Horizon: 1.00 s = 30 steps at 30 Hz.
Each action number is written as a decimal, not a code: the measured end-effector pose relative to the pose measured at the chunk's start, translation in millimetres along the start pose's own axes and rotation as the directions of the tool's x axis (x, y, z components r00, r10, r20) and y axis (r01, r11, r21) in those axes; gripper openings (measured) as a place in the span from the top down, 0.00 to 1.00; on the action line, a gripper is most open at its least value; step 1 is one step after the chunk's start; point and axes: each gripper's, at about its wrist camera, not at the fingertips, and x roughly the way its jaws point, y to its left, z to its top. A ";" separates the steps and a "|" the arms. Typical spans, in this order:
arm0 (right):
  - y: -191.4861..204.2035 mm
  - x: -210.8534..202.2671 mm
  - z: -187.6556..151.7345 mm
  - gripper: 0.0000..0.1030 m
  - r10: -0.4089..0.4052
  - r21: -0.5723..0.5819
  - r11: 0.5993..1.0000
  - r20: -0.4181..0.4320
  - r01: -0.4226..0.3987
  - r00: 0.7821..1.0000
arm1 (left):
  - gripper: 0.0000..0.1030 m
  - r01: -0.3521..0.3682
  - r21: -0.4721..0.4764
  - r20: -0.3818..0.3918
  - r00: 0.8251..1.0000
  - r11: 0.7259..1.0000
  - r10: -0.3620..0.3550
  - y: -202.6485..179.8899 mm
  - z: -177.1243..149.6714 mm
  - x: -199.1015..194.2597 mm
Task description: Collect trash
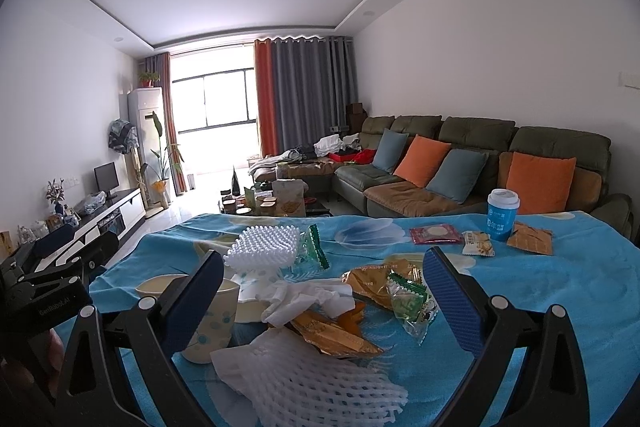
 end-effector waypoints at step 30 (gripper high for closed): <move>13.1 50.1 -13.4 0.28 0.100 -0.040 0.993 -0.283 -0.116 0.954 | 0.42 0.388 0.050 -0.299 0.885 0.920 -0.357 -25.4 -44.1 52.1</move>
